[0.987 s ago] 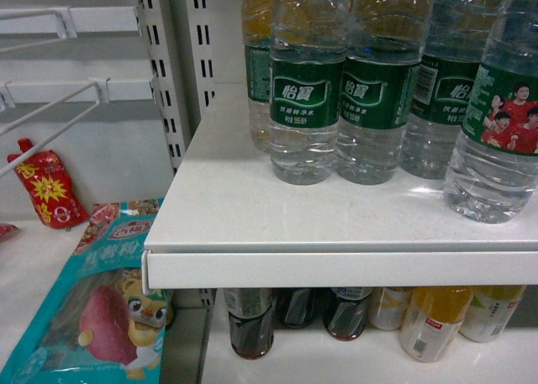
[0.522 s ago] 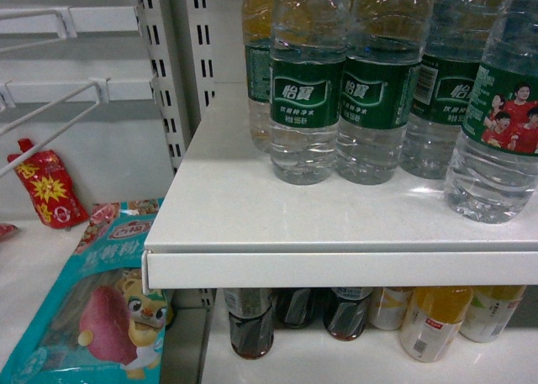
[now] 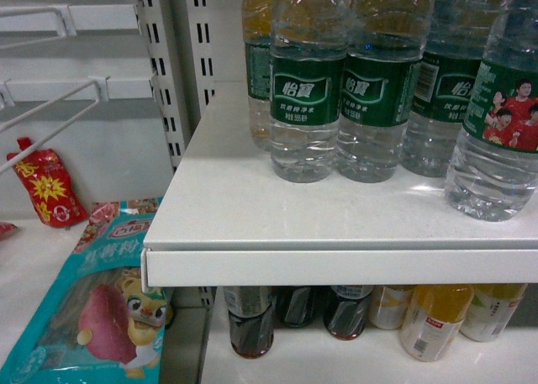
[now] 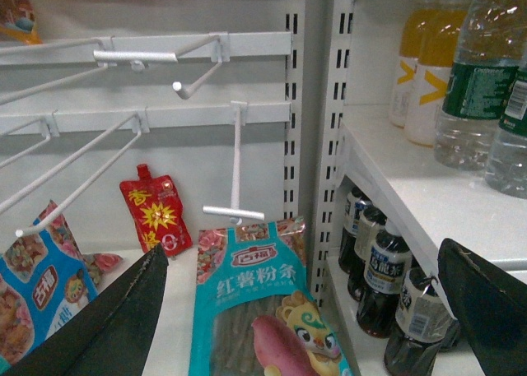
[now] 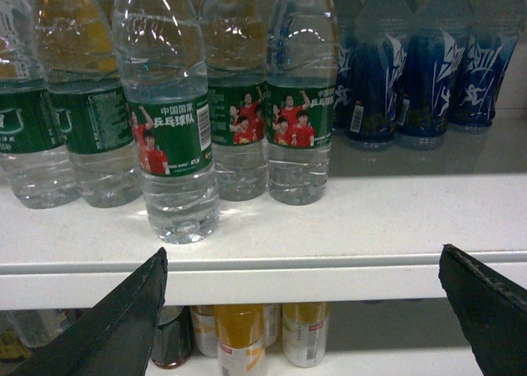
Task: Move water from second to third shelf
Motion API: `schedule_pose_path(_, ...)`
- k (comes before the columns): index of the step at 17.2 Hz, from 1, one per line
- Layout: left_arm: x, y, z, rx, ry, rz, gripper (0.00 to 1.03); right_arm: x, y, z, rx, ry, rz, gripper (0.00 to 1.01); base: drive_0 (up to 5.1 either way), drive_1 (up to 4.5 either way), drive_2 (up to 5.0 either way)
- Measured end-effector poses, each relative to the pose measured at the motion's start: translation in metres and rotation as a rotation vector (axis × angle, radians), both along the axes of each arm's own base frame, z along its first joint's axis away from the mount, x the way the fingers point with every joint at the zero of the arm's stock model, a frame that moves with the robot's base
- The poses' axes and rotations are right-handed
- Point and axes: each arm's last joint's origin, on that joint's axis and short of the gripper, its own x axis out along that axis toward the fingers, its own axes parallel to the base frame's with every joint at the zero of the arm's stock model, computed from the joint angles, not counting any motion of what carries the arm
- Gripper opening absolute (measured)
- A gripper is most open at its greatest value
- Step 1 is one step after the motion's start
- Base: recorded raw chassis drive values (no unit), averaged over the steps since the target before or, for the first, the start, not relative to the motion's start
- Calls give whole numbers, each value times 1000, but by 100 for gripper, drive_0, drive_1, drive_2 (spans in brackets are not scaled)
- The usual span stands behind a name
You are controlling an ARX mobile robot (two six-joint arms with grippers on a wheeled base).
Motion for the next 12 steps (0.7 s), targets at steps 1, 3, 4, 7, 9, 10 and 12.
schedule_pose_path(1,0,0,0,0,0,0,98,0,0,0,0,1,0,98,0,0,0)
schedule_pose_path(3,0,0,0,0,1,0,98,0,0,0,0,0,0,98,0,0,0)
schedule_pose_path(4,0,0,0,0,2,0,98,0,0,0,0,2,0,98,0,0,0)
schedule_pose_path(7,0,0,0,0,3,0,98,0,0,0,0,2,0,98,0,0,0)
schedule_pose_path(9,0,0,0,0,3,0,98,0,0,0,0,3,0,98,0,0,0)
schedule_pose_path(10,0,0,0,0,3,0,98,0,0,0,0,3,0,98,0,0,0)
schedule_pose_path(12,0,0,0,0,3,0,98,0,0,0,-2,2,0,98,0,0,0)
